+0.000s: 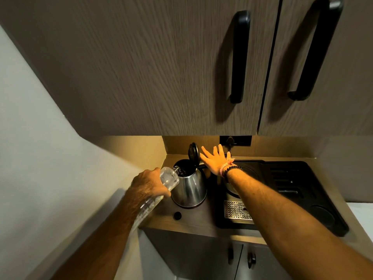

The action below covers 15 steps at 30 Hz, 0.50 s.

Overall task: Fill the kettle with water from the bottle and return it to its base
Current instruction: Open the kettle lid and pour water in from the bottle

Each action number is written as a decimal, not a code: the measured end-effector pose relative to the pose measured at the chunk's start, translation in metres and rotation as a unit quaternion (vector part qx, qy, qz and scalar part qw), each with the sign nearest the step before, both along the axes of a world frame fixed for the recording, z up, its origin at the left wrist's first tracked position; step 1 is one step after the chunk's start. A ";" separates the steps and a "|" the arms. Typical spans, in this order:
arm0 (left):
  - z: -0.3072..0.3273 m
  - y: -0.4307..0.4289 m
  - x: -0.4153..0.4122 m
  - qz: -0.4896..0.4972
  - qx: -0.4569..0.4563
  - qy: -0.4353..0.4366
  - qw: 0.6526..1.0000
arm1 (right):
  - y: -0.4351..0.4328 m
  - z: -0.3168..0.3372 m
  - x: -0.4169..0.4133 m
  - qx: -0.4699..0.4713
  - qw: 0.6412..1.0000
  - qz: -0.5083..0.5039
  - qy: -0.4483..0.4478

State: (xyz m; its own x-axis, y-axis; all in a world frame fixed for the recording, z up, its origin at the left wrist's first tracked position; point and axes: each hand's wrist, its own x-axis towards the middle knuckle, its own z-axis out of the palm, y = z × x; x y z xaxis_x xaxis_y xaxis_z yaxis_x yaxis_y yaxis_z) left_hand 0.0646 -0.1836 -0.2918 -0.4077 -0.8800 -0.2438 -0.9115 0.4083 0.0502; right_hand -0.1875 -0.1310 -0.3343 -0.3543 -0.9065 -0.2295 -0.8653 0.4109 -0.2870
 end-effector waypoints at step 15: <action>-0.040 0.000 0.025 0.112 -0.036 0.277 0.953 | -0.001 0.000 0.002 0.014 1.000 -0.007 0.003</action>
State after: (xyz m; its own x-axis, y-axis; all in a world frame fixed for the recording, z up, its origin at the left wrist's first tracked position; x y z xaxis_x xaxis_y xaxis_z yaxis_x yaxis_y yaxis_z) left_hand 0.0893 -0.1832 -0.3315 -0.2557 -0.9666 0.0193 -0.8175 0.2269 0.5293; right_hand -0.1859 -0.1323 -0.3339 -0.3689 -0.8943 -0.2534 -0.8605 0.4317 -0.2705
